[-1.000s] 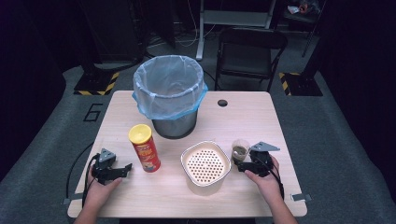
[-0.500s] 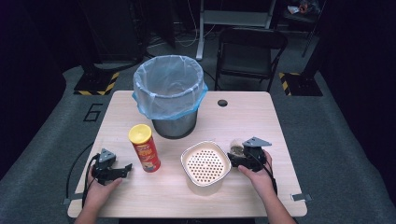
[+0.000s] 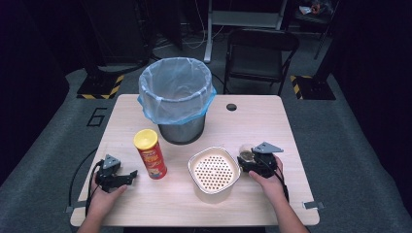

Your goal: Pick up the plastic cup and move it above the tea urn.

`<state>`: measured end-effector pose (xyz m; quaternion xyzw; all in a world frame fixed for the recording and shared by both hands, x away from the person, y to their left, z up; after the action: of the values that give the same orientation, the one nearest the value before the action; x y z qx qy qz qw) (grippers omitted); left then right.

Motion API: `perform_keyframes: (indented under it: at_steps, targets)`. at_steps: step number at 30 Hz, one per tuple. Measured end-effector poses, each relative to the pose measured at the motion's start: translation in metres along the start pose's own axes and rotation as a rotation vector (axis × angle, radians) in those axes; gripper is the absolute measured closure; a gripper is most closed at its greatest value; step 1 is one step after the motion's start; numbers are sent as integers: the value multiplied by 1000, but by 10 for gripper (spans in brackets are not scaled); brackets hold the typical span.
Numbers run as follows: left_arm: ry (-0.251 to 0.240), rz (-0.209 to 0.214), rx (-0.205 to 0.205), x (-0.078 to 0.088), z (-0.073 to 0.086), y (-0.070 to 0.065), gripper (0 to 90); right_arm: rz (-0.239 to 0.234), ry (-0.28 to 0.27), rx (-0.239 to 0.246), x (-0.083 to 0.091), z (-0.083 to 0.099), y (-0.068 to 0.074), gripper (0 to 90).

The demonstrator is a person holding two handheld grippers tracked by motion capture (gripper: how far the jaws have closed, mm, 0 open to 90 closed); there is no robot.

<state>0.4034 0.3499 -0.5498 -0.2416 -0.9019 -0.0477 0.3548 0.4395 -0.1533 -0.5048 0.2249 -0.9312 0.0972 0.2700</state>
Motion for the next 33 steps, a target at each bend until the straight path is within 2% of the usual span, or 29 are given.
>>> perform_keyframes:
  at_steps: [3, 8, 9, 11, 14, 21, 24, 25, 26, 28, 31, 32, 33]
  targets:
    - [0, 0, 0, 0, 0, 0, 182, -2, -4, -4, 0, 0, 0, 301]
    - [0, 0, 0, 0, 0, 0, 182, -9, 7, 16, 4, 0, 0, 305]
    - [0, 0, 0, 0, 0, 0, 182, -5, 7, 40, 5, 1, 1, 312]
    - [0, 0, 0, 0, 0, 0, 182, 3, 4, 55, 7, 1, 1, 318]
    - [0, 0, 0, 0, 0, 0, 182, 0, 4, 61, 8, 1, 1, 322]
    - [0, 0, 0, 0, 0, 0, 182, -39, -11, 59, 15, -6, 0, 337]
    - [0, 0, 0, 0, 0, 0, 182, -66, -20, 70, 19, -14, -1, 342]
    - [0, 0, 0, 0, 0, 0, 182, -95, -23, 70, 21, -21, -3, 347]
    - [0, 0, 0, 0, 0, 0, 182, -95, -23, 70, 21, -21, -3, 347]
    - [0, 0, 0, 0, 0, 0, 182, -121, -9, 102, 22, -33, -6, 351]
    - [0, 0, 0, 0, 0, 0, 182, -134, 0, 118, 23, -42, -8, 352]
    - [0, 0, 0, 0, 0, 0, 182, -148, -4, 140, 24, -53, -10, 353]
    - [0, 0, 0, 0, 0, 0, 182, -148, -4, 140, 24, -53, -10, 353]
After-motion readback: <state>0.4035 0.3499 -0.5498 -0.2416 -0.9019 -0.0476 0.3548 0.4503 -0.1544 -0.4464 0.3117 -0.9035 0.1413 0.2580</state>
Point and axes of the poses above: each handheld gripper's, and its own axes: x roughly backward along the jaws, z roughly out of its underside, y roughly to its left, the point moved 3 cm from there along -x, roughly forward along the jaws, and after that the axes turned 6 degrees about z, right-handed, at the moved point
